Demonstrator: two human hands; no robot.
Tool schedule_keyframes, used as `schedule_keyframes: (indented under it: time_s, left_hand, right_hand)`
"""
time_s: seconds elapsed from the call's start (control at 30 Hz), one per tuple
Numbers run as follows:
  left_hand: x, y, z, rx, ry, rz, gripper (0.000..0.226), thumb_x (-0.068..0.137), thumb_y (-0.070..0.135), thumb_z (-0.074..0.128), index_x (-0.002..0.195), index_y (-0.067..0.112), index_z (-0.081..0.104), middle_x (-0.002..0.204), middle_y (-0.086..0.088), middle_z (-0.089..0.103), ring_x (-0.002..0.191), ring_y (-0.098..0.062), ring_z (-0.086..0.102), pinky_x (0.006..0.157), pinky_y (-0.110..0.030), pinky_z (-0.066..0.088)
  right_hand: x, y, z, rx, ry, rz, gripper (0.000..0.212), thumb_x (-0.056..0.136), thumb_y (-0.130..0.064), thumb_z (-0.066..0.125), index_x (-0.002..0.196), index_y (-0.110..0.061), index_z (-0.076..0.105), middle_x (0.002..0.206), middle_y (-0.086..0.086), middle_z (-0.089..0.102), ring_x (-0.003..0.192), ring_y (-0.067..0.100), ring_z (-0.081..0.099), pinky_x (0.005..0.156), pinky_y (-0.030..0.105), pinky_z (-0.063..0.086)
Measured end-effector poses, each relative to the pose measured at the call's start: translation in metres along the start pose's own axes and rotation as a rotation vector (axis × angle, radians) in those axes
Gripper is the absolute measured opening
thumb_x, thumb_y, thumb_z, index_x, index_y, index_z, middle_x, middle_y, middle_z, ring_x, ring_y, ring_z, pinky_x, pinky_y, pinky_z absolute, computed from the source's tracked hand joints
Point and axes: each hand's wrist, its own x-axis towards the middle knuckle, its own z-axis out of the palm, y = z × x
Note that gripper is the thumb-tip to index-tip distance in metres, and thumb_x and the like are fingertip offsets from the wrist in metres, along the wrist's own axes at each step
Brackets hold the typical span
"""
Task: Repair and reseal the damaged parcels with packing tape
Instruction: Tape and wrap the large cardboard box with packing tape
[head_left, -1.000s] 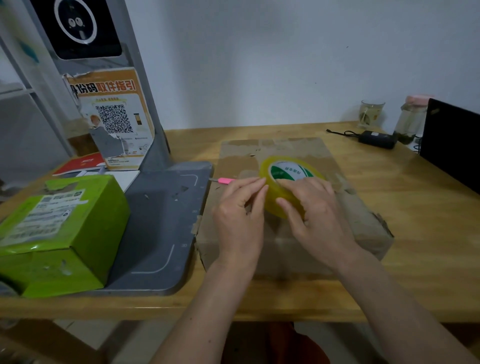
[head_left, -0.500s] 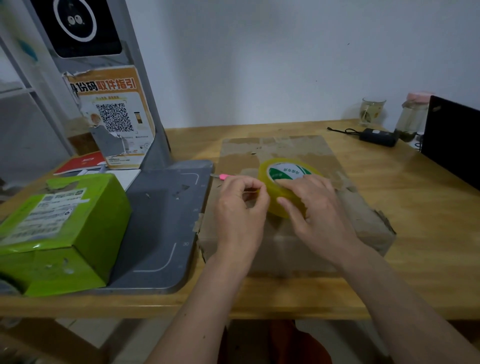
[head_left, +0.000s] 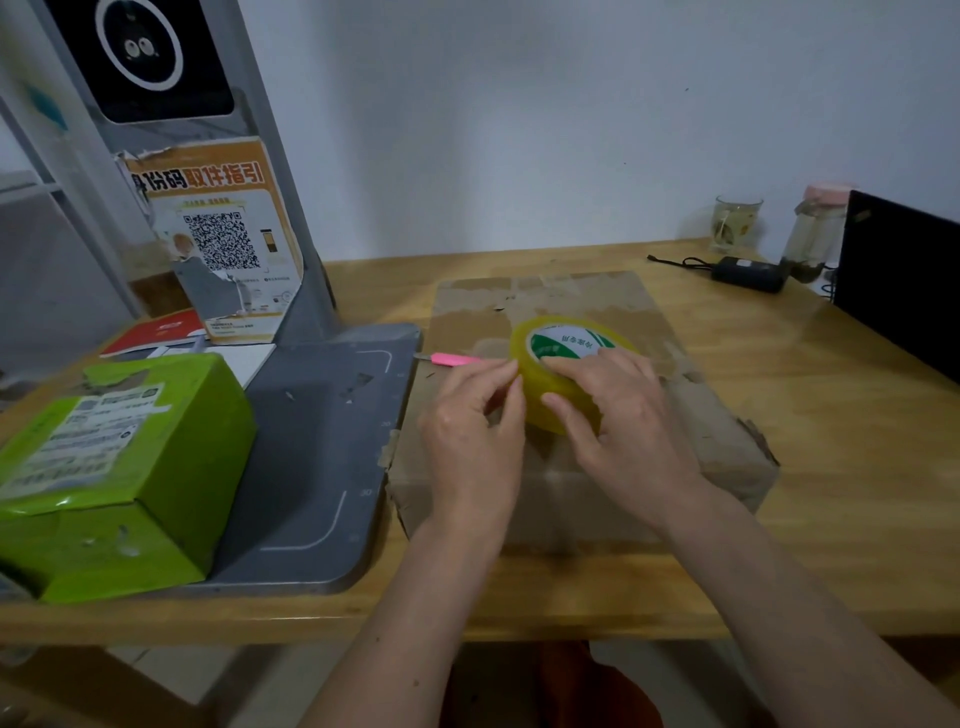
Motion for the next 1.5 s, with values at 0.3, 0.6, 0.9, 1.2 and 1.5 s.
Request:
schedule_keyframes:
  time_s: [0.3, 0.6, 0.9, 1.2, 1.5]
  left_hand:
    - [-0.0024, -0.0053, -0.0022, -0.007, 0.018, 0.063, 0.013, 0.083, 0.004, 0.073, 0.095, 0.009, 0.076, 0.089, 0.001, 0.07, 0.083, -0.004, 0.064, 0.075, -0.011, 0.052]
    - [0.0053, -0.0043, -0.005, -0.112, -0.138, -0.117, 0.012, 0.088, 0.007, 0.068, 0.086, 0.019, 0.068, 0.091, 0.001, 0.065, 0.083, -0.008, 0.062, 0.071, -0.01, 0.048]
    - [0.0039, -0.0012, -0.0078, -0.143, -0.112, -0.148, 0.015, 0.085, 0.007, 0.072, 0.095, 0.019, 0.073, 0.091, 0.005, 0.07, 0.085, -0.003, 0.066, 0.074, -0.01, 0.05]
    - [0.0029, -0.0012, -0.006, -0.019, -0.058, -0.059, 0.016, 0.084, 0.005, 0.073, 0.097, 0.012, 0.077, 0.091, 0.003, 0.071, 0.081, 0.002, 0.064, 0.073, -0.007, 0.049]
    - [-0.0001, -0.0063, 0.0014, 0.117, -0.005, 0.119, 0.006, 0.082, 0.005, 0.074, 0.082, 0.008, 0.069, 0.088, 0.005, 0.06, 0.074, -0.008, 0.062, 0.065, -0.024, 0.058]
  right_hand:
    - [-0.0024, 0.0012, -0.0002, 0.037, -0.002, -0.026, 0.039, 0.09, -0.034, 0.049, 0.119, -0.012, 0.062, 0.11, 0.002, 0.067, 0.109, 0.016, 0.053, 0.108, 0.037, 0.031]
    - [-0.0034, 0.0039, -0.0025, 0.083, 0.027, -0.046, 0.033, 0.089, -0.032, 0.053, 0.115, -0.013, 0.063, 0.109, 0.003, 0.066, 0.108, 0.014, 0.049, 0.107, 0.027, 0.025]
    - [-0.0048, 0.0024, 0.0005, 0.113, 0.063, -0.014, 0.029, 0.088, -0.034, 0.054, 0.107, -0.013, 0.061, 0.104, 0.003, 0.063, 0.105, 0.018, 0.05, 0.097, 0.038, 0.041]
    - [-0.0047, 0.0014, 0.0015, 0.009, 0.055, -0.044, 0.027, 0.087, -0.035, 0.053, 0.102, -0.014, 0.061, 0.098, 0.004, 0.063, 0.102, 0.017, 0.046, 0.096, 0.034, 0.037]
    - [-0.003, 0.0012, 0.0019, -0.059, 0.091, -0.15, 0.021, 0.085, -0.027, 0.056, 0.098, -0.011, 0.06, 0.09, 0.005, 0.063, 0.095, 0.018, 0.045, 0.092, 0.034, 0.034]
